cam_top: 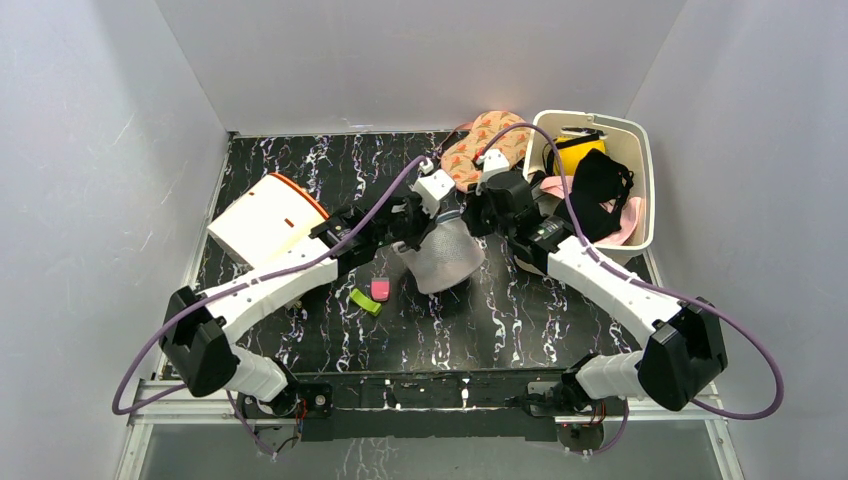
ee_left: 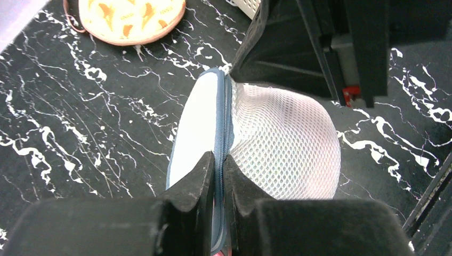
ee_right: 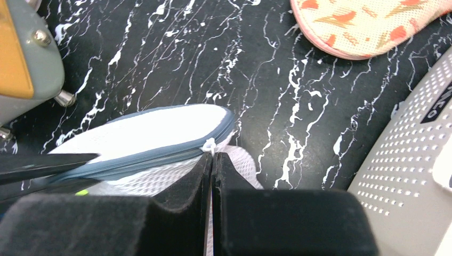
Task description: Unzip the laundry bag and remove the bra
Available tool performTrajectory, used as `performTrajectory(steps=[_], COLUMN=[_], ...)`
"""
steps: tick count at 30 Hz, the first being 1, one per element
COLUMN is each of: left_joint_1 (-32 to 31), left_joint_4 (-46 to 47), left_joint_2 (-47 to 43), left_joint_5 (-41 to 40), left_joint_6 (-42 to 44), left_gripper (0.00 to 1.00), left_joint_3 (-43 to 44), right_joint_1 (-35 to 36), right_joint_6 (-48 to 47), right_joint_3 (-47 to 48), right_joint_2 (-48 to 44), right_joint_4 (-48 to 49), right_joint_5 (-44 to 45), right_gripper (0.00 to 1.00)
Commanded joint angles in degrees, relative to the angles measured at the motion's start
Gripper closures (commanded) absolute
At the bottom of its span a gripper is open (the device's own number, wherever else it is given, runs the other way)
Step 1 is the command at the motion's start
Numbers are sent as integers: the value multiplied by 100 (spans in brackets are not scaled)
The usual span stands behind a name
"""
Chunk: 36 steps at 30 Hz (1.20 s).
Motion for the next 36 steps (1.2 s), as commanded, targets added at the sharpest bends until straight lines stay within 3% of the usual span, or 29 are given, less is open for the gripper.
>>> performTrajectory(steps=[1, 12, 17, 25, 36], left_joint_1=[-23, -28, -28, -27, -30], left_joint_4=[460, 394, 237, -88, -164], left_joint_2=[-543, -455, -206, 228, 343], left_joint_5=[-292, -306, -341, -228, -311], left_joint_6=[70, 86, 32, -76, -131], left_gripper=[100, 98, 76, 56, 56], left_joint_3=[-126, -66, 72, 360, 431], right_joint_1=[-236, -552, -543, -433, 187], right_joint_6=[66, 86, 51, 111, 189], right_joint_3=[316, 437, 393, 400, 452], right_joint_2=[7, -30, -95, -154, -220], right_joint_4=[210, 241, 350, 377, 333], right_joint_5=[179, -466, -890, -1211, -1120], right_gripper=[100, 100, 100, 100, 100])
